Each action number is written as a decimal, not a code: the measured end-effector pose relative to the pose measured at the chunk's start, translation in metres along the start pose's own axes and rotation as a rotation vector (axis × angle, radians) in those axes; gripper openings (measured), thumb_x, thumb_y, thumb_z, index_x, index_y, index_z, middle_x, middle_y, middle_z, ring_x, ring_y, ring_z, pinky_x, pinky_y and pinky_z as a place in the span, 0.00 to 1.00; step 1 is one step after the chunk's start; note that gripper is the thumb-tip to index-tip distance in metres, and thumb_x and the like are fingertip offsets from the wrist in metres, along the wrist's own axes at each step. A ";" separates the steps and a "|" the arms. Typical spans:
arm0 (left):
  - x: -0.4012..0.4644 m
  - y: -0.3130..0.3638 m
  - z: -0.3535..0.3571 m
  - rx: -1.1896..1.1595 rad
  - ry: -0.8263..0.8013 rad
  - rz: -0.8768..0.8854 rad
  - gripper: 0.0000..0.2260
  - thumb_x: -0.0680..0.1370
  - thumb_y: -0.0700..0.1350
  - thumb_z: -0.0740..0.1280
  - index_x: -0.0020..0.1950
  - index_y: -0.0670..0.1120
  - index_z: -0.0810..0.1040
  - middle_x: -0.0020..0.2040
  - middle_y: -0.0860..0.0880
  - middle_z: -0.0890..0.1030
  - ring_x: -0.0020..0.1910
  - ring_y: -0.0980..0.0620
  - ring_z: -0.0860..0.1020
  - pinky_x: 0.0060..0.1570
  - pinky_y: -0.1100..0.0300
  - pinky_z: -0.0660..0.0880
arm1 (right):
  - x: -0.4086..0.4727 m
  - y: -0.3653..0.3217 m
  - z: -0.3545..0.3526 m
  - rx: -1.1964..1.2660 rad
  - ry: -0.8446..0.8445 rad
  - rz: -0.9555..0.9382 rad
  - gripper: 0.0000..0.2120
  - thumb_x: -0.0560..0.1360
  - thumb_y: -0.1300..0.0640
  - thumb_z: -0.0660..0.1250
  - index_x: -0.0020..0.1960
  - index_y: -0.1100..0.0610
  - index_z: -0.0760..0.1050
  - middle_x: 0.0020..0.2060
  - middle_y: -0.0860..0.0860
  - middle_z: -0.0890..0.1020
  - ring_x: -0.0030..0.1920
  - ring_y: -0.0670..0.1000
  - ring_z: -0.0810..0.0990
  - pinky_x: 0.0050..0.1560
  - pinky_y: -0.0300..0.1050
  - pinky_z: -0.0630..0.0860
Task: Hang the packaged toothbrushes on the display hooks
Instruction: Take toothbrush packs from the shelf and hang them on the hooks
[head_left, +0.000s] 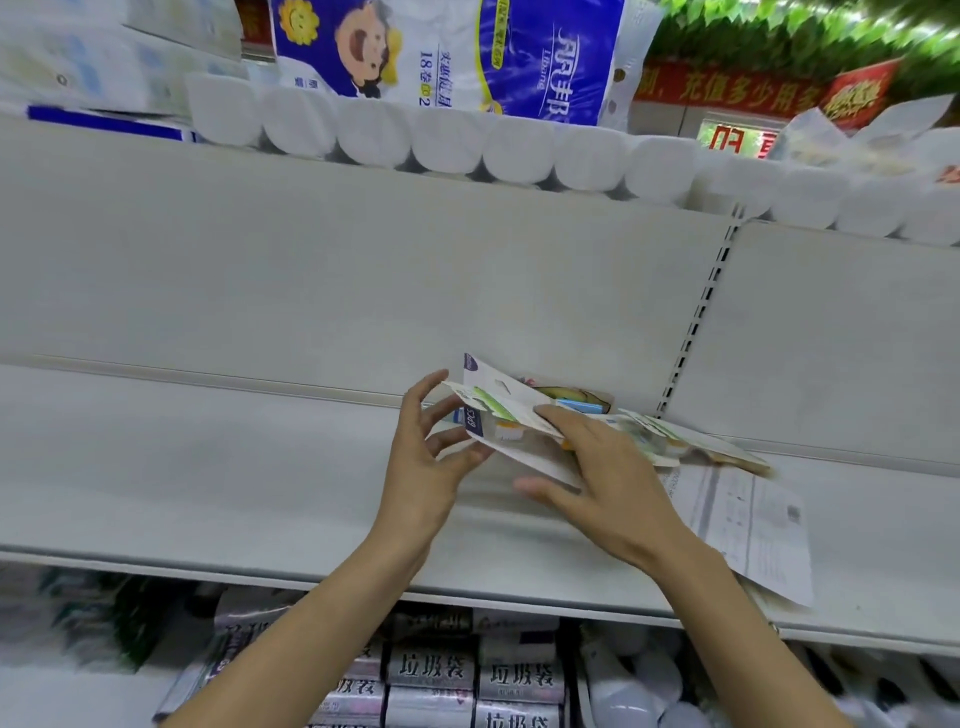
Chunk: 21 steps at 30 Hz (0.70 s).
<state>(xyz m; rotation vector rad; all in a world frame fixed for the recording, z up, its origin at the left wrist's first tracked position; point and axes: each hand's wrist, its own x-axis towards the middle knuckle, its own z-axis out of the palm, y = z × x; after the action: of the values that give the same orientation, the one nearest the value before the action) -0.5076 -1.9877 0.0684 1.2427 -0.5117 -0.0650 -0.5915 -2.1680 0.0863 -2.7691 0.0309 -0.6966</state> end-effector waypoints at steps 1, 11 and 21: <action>0.000 0.001 0.001 0.000 -0.002 0.003 0.35 0.73 0.31 0.74 0.71 0.59 0.68 0.64 0.50 0.79 0.53 0.51 0.82 0.49 0.63 0.78 | -0.004 0.000 -0.001 -0.044 -0.014 -0.014 0.38 0.70 0.31 0.68 0.74 0.47 0.66 0.71 0.43 0.73 0.67 0.47 0.71 0.65 0.48 0.70; -0.005 0.015 0.006 0.071 -0.062 0.067 0.35 0.76 0.41 0.73 0.76 0.59 0.60 0.70 0.59 0.72 0.61 0.57 0.80 0.52 0.65 0.78 | -0.004 -0.007 -0.018 0.016 0.443 0.028 0.20 0.71 0.65 0.74 0.53 0.47 0.69 0.31 0.48 0.78 0.29 0.53 0.73 0.29 0.47 0.69; 0.023 0.031 -0.040 0.219 -0.069 -0.085 0.20 0.76 0.44 0.74 0.67 0.50 0.76 0.53 0.56 0.83 0.51 0.60 0.83 0.50 0.65 0.72 | 0.009 -0.069 -0.031 0.810 0.393 0.075 0.14 0.75 0.62 0.74 0.52 0.46 0.76 0.43 0.36 0.84 0.44 0.39 0.83 0.42 0.36 0.79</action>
<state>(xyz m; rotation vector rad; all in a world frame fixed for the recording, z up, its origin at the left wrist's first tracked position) -0.4776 -1.9490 0.0956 1.4810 -0.5359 -0.1271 -0.6016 -2.1111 0.1356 -1.8336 -0.0559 -0.9594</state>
